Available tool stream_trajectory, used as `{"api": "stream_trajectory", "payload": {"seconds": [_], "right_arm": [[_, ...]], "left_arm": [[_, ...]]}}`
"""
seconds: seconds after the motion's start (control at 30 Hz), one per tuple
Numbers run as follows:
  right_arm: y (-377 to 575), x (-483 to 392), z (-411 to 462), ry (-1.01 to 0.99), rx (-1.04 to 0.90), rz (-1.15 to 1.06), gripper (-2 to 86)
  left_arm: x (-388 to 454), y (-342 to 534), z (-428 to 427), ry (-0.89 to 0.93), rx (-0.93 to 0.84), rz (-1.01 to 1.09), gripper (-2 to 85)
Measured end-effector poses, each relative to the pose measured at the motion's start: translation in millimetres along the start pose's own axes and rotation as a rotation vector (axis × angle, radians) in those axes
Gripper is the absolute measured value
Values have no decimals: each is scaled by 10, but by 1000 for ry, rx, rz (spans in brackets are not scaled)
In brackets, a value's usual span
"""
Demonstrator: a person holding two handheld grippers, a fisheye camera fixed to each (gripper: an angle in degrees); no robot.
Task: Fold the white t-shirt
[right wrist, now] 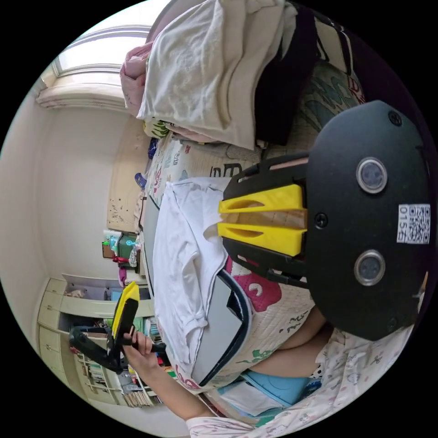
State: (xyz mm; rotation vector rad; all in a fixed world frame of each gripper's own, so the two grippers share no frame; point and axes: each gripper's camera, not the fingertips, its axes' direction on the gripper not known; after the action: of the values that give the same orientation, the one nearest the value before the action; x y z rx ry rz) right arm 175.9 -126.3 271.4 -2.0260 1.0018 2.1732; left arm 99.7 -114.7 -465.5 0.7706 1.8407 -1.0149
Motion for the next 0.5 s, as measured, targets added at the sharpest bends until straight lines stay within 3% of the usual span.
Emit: {"api": "stream_trajectory", "payload": {"seconds": [0.17,0.27,0.5], "right_arm": [[-30,295,-503,23,113,123,-2],[-12,461,-788,-65,173,170,-4],[-147,331,-1255,-50,235,77,60]], "left_arm": [[16,149,702,122,-68,97,84],[-23,200,1060,202,-93,137,84],[-130,371,2057,289,-265,242,66]]}}
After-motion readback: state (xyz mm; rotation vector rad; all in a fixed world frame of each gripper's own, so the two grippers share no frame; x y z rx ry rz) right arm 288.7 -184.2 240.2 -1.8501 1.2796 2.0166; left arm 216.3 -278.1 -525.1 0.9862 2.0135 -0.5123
